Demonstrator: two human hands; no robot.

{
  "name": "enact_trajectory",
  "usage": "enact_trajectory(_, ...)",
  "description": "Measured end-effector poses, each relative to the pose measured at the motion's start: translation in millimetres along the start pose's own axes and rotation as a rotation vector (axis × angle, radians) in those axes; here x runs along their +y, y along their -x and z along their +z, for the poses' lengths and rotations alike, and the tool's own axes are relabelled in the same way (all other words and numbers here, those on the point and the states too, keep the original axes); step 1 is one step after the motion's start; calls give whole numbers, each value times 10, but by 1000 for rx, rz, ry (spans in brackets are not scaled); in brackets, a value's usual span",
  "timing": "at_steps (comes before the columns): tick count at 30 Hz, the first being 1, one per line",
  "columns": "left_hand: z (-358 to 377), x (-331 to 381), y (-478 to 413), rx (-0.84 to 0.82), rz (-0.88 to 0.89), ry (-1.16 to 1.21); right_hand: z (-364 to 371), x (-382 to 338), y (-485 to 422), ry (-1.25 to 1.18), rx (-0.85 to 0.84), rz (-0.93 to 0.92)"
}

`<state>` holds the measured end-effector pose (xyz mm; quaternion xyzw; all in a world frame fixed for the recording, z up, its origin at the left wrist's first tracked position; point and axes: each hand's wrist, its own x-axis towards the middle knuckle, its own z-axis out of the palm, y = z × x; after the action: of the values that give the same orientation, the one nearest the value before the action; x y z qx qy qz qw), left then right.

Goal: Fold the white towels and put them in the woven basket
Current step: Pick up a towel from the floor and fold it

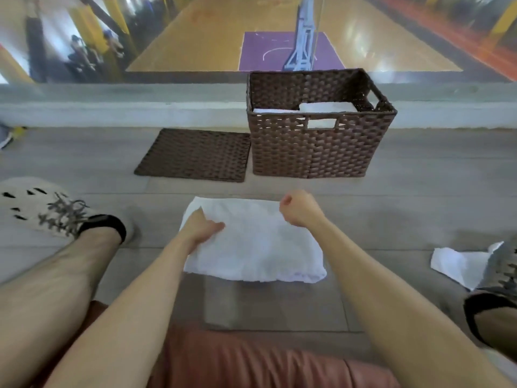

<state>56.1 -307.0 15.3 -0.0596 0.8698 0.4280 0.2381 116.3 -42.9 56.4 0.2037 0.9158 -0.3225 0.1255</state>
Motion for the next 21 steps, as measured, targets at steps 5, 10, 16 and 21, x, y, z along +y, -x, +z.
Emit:
enact_trajectory(5,-453,-25,-209,19,233,86,294,582,-78,-44,279,191)
enact_trajectory(10,-401,-698,-737,177,-118,-181,631,927,-259,26,50,417)
enact_trajectory(16,-240,-858,-758,194,-132,-144,733,1004,-374,-116,29,432)
enact_trajectory(21,39,-685,-678,102,-40,-76,314,1236,-337,-349,208,377)
